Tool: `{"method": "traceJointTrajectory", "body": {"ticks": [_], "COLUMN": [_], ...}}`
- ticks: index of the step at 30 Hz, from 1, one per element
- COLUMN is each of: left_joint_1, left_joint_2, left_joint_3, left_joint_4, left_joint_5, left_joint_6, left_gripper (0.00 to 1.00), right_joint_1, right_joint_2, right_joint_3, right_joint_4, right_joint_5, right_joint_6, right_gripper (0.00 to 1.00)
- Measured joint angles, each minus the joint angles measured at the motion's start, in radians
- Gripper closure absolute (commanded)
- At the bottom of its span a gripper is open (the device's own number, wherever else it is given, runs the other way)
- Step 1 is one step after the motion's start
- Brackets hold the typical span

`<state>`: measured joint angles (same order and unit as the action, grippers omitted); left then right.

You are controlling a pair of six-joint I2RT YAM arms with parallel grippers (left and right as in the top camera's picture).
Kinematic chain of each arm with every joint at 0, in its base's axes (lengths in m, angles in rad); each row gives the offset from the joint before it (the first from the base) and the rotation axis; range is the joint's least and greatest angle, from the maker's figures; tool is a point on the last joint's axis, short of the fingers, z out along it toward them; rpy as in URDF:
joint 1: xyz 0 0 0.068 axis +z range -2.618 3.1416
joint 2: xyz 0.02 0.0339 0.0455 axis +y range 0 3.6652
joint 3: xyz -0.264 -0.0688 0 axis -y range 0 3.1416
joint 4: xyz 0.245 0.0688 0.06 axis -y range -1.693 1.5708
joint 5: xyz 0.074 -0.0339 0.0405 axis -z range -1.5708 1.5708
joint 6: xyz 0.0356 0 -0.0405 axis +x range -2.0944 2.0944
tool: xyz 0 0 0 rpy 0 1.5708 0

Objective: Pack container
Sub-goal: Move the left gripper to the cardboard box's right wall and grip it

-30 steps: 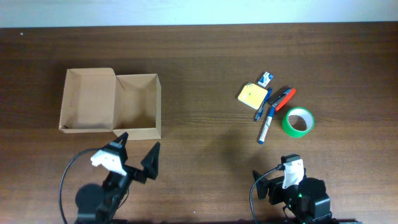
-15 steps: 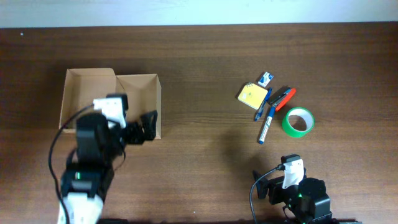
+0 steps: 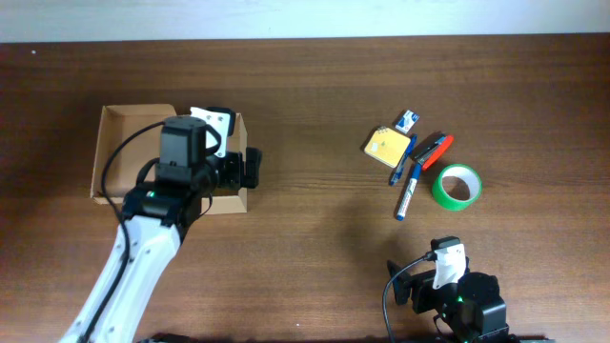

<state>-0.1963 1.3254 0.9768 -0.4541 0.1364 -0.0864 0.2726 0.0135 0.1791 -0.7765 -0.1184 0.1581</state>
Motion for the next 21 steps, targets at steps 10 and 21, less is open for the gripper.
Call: {"method": "traceJointTrajectory", "body": {"ticks": [10, 21], "left_joint_1": [0.0, 0.0], "left_joint_2": [0.106, 0.157], "left_joint_3": [0.0, 0.0], "left_joint_4": [0.058, 0.083], "left_joint_5": [-0.014, -0.013], "left_joint_6": [0.002, 0.005], "left_gripper": [0.0, 0.0], "right_joint_1": [0.0, 0.0], "right_joint_2": [0.0, 0.0], "right_joint_3": [0.0, 0.0], "right_joint_4": [0.0, 0.0], "right_joint_5": [0.0, 0.0], "right_joint_6": [0.0, 0.0], "right_gripper": [0.01, 0.01]}}
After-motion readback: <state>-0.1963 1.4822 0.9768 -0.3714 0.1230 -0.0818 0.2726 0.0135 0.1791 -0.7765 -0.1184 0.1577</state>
